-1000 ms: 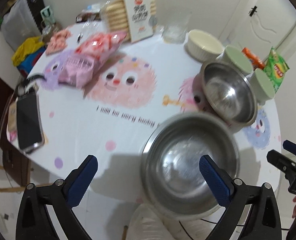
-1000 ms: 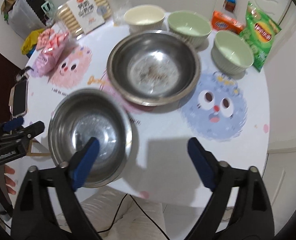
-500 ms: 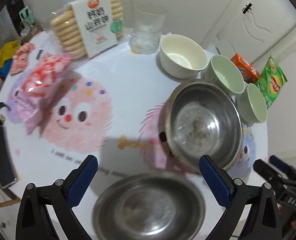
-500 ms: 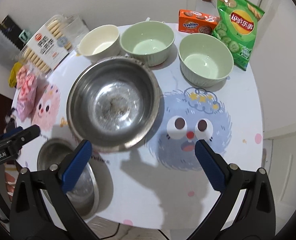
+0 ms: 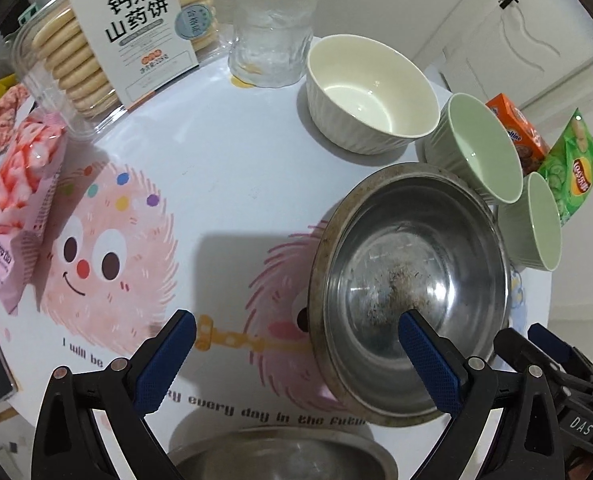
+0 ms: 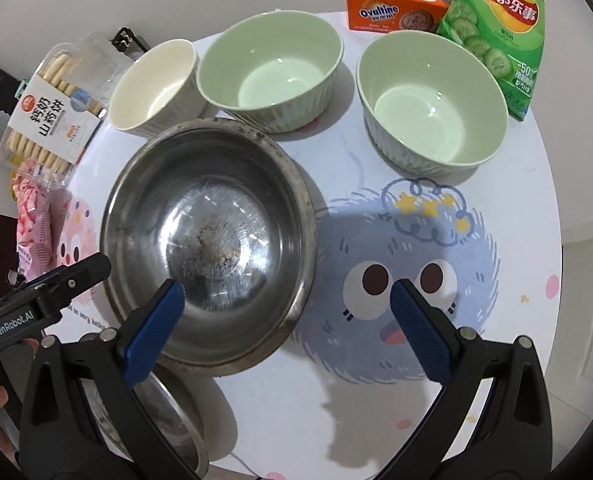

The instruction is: Organize plates and bowls

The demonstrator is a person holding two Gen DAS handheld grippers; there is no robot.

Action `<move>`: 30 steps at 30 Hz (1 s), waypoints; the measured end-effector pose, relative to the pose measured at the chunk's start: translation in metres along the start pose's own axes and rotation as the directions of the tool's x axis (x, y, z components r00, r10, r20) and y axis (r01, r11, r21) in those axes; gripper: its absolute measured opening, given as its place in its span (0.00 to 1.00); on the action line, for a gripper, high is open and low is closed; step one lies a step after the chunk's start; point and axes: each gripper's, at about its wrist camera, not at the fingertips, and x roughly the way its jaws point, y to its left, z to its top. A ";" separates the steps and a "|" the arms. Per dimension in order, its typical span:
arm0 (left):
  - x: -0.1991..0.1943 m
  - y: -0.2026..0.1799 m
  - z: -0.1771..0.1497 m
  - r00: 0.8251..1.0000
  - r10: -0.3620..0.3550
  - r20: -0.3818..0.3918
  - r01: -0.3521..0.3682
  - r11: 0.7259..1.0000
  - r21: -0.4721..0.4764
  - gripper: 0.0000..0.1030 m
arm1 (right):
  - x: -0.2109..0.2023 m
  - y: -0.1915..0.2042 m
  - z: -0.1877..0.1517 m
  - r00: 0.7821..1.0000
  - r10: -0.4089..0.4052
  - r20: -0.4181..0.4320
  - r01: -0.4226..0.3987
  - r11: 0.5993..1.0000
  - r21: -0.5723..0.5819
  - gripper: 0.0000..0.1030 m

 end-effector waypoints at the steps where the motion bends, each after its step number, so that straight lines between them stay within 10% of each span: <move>1: 0.002 0.000 0.001 1.000 -0.004 -0.004 0.004 1.000 -0.002 0.96 | 0.001 -0.001 0.001 1.000 0.004 0.000 -0.004 1.000 0.006 0.91; 15: 0.023 -0.009 0.010 0.996 -0.041 -0.085 0.043 0.999 0.017 0.12 | 0.020 -0.007 0.008 0.998 -0.001 -0.066 0.002 1.000 0.014 0.24; 30: 0.013 -0.006 0.014 0.994 -0.084 -0.074 0.084 0.996 -0.012 0.10 | 0.018 -0.009 0.007 0.998 -0.005 -0.060 0.006 1.000 0.018 0.14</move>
